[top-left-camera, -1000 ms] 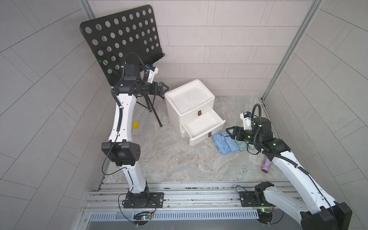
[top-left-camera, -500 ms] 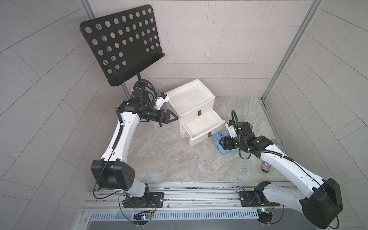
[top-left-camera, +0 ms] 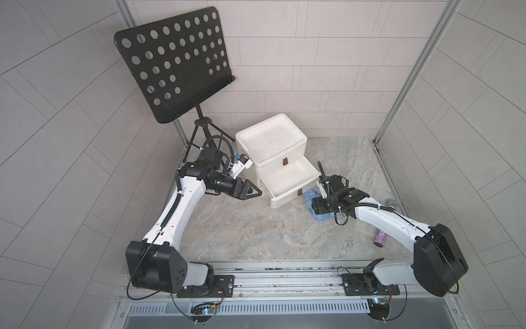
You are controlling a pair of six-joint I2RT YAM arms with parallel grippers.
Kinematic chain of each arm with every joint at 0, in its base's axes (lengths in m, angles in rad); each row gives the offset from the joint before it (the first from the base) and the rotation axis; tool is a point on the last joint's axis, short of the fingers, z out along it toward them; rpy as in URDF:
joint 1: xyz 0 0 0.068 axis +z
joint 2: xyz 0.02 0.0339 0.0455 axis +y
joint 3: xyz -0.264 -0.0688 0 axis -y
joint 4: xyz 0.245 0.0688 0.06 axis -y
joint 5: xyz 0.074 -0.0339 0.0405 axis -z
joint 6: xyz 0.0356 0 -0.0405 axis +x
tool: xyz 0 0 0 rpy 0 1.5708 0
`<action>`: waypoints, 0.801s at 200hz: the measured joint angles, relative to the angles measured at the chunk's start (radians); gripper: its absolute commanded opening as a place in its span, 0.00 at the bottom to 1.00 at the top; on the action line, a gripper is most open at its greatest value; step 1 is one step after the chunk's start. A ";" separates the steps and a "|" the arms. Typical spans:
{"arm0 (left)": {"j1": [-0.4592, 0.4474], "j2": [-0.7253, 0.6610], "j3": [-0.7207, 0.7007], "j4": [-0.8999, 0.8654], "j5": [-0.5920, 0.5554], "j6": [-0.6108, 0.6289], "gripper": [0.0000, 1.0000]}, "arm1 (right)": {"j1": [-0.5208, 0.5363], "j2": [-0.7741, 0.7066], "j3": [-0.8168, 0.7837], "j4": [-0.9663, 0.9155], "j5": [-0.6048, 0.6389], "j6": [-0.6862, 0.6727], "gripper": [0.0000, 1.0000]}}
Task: Place the umbrella in the drawer by color
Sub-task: Pick up the umbrella from the center of the board.
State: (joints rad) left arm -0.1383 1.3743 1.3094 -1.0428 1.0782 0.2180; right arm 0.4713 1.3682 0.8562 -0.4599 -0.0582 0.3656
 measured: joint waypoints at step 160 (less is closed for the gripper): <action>-0.011 0.021 -0.021 0.061 -0.002 -0.008 0.86 | -0.001 0.202 0.000 0.095 0.023 0.000 0.74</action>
State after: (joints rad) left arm -0.1490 1.3949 1.2881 -0.9813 1.0767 0.2100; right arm 0.4706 1.5703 0.8562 -0.3649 -0.0357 0.3656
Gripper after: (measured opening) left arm 0.856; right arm 0.744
